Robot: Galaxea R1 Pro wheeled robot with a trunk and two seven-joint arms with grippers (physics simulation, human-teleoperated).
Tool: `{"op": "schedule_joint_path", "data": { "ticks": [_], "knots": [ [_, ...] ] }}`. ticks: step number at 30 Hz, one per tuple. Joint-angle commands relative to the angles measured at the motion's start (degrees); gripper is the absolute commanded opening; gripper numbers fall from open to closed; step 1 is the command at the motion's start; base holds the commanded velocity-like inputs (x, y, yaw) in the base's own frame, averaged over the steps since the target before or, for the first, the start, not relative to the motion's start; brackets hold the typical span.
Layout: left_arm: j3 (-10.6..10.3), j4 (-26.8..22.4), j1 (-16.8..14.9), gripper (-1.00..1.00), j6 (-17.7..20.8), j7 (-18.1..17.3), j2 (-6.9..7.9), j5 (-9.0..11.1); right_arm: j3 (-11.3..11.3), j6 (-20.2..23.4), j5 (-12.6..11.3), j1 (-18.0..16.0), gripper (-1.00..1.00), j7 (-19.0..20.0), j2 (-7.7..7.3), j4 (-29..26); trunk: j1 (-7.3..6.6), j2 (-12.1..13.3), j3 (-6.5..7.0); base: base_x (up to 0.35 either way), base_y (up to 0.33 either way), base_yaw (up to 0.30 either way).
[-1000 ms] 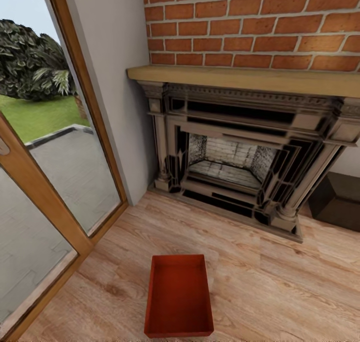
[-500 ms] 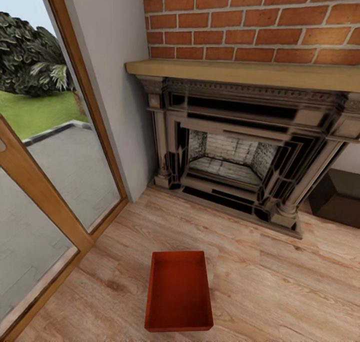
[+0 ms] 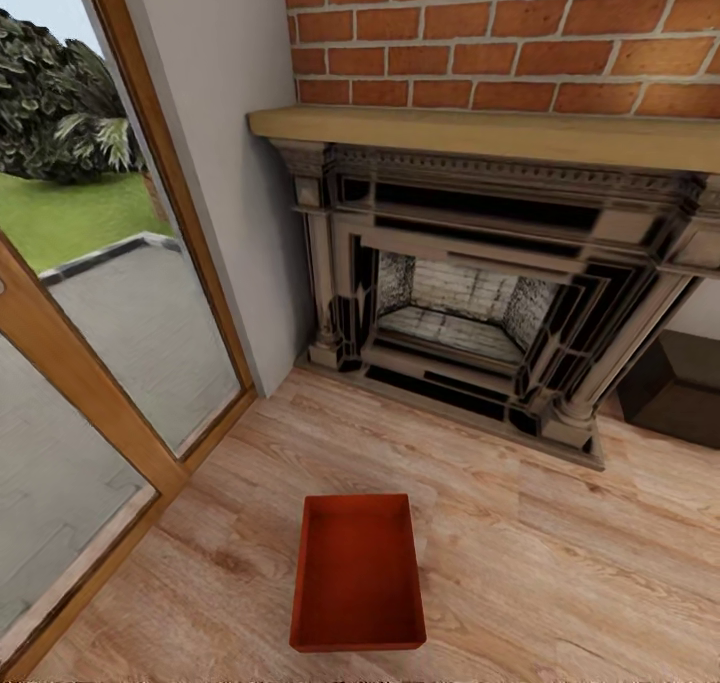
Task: Move the two storage containers from the living room to the garage. In the garage, place one container on the floor and stack the other container on top of it (either order is fine).
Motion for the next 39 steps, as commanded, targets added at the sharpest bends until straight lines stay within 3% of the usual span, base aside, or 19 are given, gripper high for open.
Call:
{"op": "schedule_joint_path", "data": {
  "ticks": [1, 39],
  "knots": [
    [-0.5, -0.2, 0.0, 1.00, 0.3, 0.4, 0.06, 0.5, 0.5, -0.1, -0.6, 0.0, 1.00, -0.3, -0.02, 0.0, 0.01, -0.1, -0.17, 0.000, 0.000, 0.000],
    [-0.5, 0.1, 0.0, 1.00, 0.2, 0.4, 0.15, 0.4, 0.5, -0.1, -0.5, 0.0, 1.00, -0.4, 0.07, 0.0, 0.01, -0.1, -3.70, 0.000, 0.000, 0.000]
  ]
}}
